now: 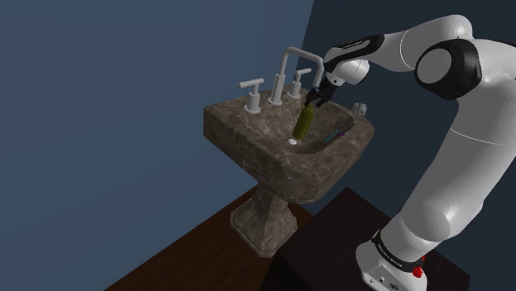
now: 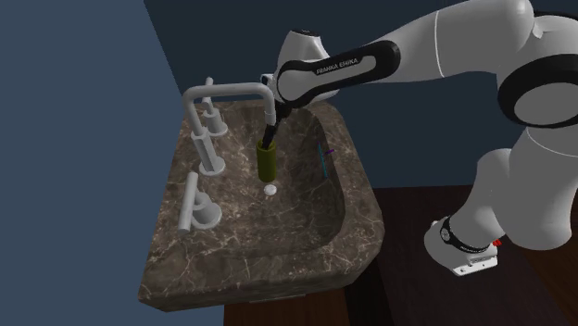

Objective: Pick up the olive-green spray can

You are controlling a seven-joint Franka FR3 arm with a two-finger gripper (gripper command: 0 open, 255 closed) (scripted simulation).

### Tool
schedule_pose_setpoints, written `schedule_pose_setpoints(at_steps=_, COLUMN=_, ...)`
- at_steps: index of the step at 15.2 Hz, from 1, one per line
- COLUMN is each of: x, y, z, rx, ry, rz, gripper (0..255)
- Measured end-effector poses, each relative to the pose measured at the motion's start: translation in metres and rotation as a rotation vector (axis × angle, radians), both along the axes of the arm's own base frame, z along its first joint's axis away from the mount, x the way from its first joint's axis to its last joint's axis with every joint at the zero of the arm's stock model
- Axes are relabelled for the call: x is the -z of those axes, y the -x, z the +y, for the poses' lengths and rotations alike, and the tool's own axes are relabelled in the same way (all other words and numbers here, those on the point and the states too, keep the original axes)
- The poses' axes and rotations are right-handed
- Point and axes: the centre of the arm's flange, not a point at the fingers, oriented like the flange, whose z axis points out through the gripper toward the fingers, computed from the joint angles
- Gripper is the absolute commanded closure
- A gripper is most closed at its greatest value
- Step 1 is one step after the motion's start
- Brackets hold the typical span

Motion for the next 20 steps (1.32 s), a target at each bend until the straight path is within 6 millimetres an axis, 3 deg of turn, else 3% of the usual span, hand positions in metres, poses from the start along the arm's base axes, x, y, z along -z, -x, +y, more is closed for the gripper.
schedule_pose_setpoints(at_steps=7, x=0.035, y=-0.002, z=-0.005, rx=0.005, ry=-0.003, rz=-0.007, gripper=0)
schedule_pose_setpoints(at_steps=8, x=0.036, y=-0.002, z=-0.005, rx=0.005, ry=-0.003, rz=-0.006, gripper=255)
schedule_pose_setpoints(at_steps=20, x=0.032, y=-0.002, z=-0.005, rx=0.005, ry=-0.003, rz=-0.007, gripper=255)
